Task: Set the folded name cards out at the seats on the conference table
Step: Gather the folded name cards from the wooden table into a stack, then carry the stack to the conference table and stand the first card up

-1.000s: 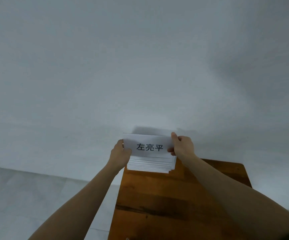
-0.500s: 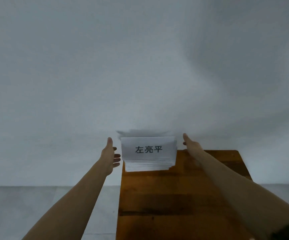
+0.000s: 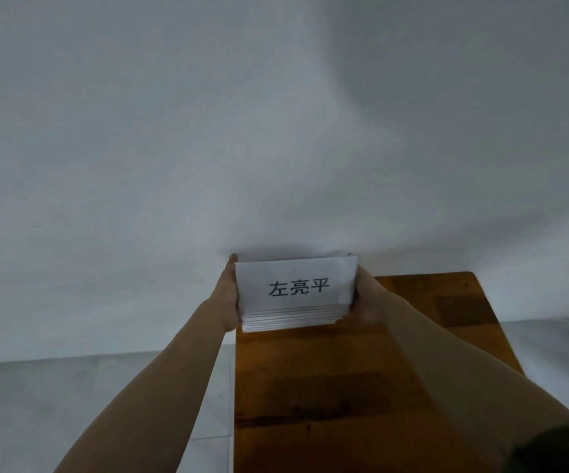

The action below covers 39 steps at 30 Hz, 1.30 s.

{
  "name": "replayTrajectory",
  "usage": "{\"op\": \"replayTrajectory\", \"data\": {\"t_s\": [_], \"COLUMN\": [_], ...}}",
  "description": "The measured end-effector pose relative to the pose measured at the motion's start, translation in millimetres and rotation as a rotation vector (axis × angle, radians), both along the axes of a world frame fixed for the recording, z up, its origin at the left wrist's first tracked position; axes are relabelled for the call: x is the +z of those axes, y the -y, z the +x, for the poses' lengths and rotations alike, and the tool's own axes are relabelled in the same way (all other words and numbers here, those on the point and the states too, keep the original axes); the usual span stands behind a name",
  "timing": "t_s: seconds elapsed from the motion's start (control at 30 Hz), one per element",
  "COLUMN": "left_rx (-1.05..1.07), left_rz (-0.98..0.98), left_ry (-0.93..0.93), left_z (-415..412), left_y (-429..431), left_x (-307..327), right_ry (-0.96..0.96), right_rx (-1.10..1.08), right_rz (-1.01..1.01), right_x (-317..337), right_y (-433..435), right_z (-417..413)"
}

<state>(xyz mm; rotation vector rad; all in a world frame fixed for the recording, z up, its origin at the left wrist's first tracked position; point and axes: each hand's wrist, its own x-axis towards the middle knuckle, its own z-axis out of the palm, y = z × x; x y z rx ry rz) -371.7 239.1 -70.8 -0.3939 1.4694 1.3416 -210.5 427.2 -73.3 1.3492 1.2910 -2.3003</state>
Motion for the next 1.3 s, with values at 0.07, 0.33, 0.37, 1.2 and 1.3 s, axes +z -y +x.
{"op": "replayTrajectory", "data": {"t_s": [0.07, 0.33, 0.37, 1.2, 1.3], "left_rx": [0.037, 0.088, 0.102, 1.028, 1.207], "left_rz": [0.017, 0.034, 0.039, -0.033, -0.055], "left_ry": [-0.002, -0.050, -0.039, -0.167, -0.166], "left_z": [4, 15, 18, 343, 416], "left_y": [-2, 1, 4, 257, 301], "left_x": [-2, 16, 21, 81, 86], "right_ry": [-0.030, -0.079, -0.085, -0.060, -0.074], "right_rx": [-0.019, -0.021, -0.013, 1.017, 1.186], "right_rz": [-0.108, -0.150, -0.122, 0.026, 0.031], "right_x": [2, 14, 18, 87, 88], "right_y": [5, 10, 10, 217, 277], "right_z": [3, 12, 14, 98, 134]}}
